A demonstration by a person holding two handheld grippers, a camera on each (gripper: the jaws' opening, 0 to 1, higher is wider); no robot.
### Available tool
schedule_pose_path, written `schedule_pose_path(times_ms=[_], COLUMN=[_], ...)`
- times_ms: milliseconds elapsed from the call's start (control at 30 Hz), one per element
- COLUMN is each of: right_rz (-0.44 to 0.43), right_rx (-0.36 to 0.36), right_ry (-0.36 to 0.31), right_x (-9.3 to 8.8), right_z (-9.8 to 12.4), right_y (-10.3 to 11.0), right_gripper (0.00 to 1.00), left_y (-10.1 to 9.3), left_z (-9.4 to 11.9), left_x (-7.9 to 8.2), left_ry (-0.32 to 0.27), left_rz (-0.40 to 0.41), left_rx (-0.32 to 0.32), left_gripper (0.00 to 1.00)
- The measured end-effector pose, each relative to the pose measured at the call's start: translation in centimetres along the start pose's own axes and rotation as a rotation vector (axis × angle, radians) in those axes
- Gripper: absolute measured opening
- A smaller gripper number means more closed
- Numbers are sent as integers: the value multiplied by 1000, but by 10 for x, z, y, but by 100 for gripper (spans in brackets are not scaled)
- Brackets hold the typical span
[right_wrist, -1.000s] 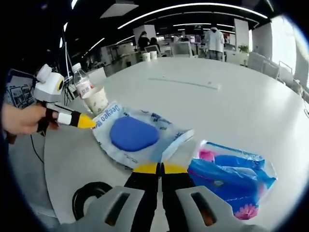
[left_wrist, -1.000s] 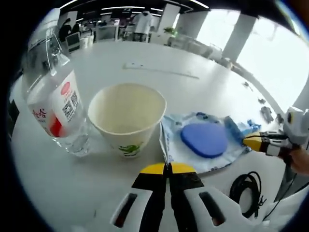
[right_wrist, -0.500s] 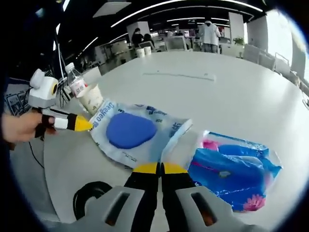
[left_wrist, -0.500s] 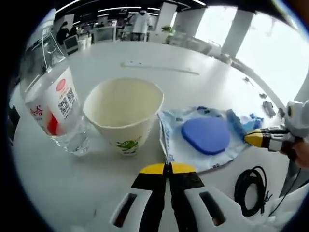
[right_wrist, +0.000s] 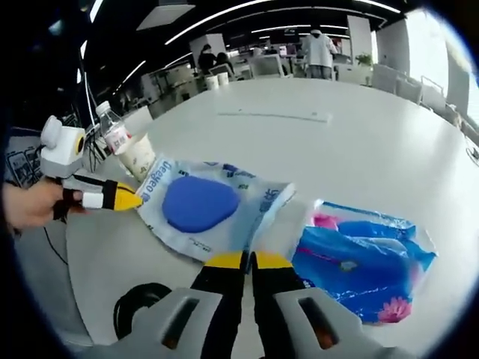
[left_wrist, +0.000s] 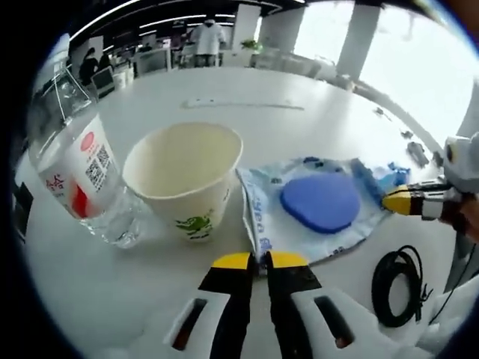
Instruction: Arrange the tabletop items into an orderly group along one side of the table until the central work area is clear of visible clutter.
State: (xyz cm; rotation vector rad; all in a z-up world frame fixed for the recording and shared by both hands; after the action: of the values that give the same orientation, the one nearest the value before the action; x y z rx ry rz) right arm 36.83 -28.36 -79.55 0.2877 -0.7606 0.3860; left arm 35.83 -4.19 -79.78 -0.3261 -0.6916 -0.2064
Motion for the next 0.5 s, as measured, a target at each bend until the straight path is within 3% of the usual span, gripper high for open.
schedule_pose_path(times_ms=[233,300,400,500], right_rz=[68,49,-11,-33], right_rx=[-16,-17,-15,45], right_ry=[-10,-24,-78,-132], right_x=[2,4,9,15], right_z=[6,10,17,25], right_y=[1,2,3,11], right_gripper=[10,14,28,34], left_y=[-6,-8,-16,-20], left_z=[6,9,15,20], left_x=[3,2,1,-4], left_ry=[-26,-26,-45,-58], left_rz=[-5,-20,-9,-6], left_rx=[0,7,-14,-20], left_gripper=[17,23,30,34])
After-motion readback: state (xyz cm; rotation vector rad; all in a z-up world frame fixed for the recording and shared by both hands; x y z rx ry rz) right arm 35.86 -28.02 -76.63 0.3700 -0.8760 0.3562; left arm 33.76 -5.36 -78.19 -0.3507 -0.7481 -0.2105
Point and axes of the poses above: the point that each gripper's makers call its tool centre point, and the gripper's own axes: z roughly backward along the fingers, y roughly to its left, x roughly out of its top, the point moved 6 cm from there along z, roughly backward along the fingers, and after that the axes turned 5 degrees about -x, right-handed, at the moved point
